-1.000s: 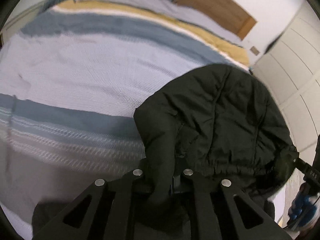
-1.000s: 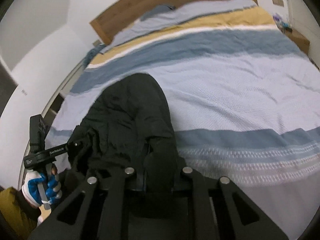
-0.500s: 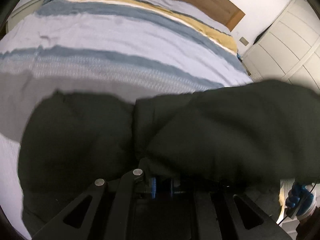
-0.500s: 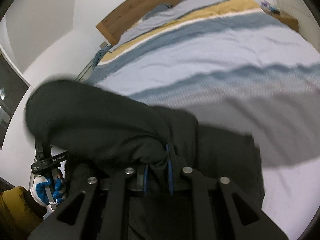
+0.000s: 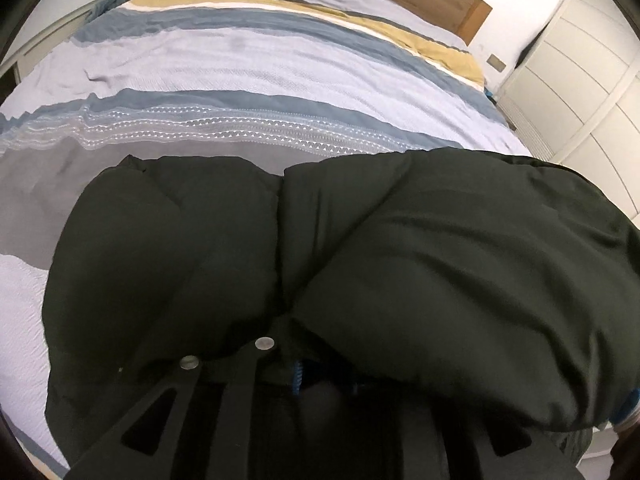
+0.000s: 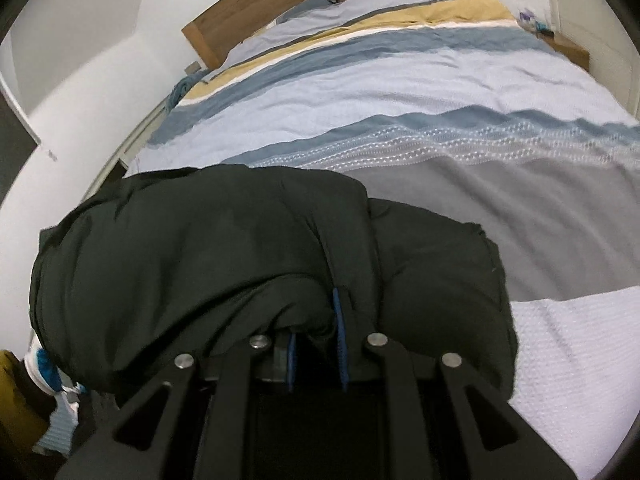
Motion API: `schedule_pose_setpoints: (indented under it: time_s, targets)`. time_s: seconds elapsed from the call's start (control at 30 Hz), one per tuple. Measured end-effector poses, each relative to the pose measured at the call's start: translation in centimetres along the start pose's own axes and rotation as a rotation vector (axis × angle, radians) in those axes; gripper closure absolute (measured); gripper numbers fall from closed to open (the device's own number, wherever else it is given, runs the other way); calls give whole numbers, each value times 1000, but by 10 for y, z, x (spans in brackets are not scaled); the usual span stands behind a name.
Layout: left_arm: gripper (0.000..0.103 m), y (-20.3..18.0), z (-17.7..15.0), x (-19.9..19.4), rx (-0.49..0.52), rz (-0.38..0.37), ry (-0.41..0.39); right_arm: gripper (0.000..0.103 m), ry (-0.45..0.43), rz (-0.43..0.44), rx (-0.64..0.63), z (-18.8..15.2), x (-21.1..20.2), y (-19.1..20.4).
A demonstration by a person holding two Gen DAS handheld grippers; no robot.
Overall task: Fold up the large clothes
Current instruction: 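Fold the hem up toward the collar with both grippers and release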
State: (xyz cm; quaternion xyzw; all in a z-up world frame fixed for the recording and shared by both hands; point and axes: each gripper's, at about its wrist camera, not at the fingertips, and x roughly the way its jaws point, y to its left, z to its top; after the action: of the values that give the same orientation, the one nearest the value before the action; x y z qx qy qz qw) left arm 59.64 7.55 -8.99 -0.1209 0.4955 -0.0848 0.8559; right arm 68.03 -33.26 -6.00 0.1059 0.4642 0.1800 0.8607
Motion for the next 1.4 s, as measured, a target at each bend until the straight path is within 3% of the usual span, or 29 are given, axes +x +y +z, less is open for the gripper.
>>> schedule_pose_setpoints:
  time_s: [0.07,0.17,0.3,0.37,0.53,0.63,0.8,0.93,1.13,1.4]
  targets:
    - [82,0,-3,-5,1,4,4,78,6,-23,-16,-2,-8,3]
    - [73,-1,-8,-15,4,-5,13,61,25,-61,-34,-9,-25,3]
    - [56,-1,-14,-41,18,13,23,61,29,-94,-31,-12,-54,-1]
    - [53,0,-13,-63,20,10,-1,61,-6,-90,-30,-1,-71,2]
    - [39,-15,28,-95,7,-36,-105,60,-84,-44,-72,47,-85,32]
    - [37,-32,48,-96,22,-59,-132,60,-83,-19,-116,66,-74,57]
    - [37,-66,62,-65,84,-95,-106,60,-57,33,-185,74,-44,97]
    - [37,-80,40,-31,122,-106,-31,59,6,27,-244,54,-17,113]
    - [37,-83,-20,8,238,23,24,57,115,-54,-276,-2,21,93]
    - [37,-75,-42,47,231,51,12,57,97,-79,-264,-39,57,65]
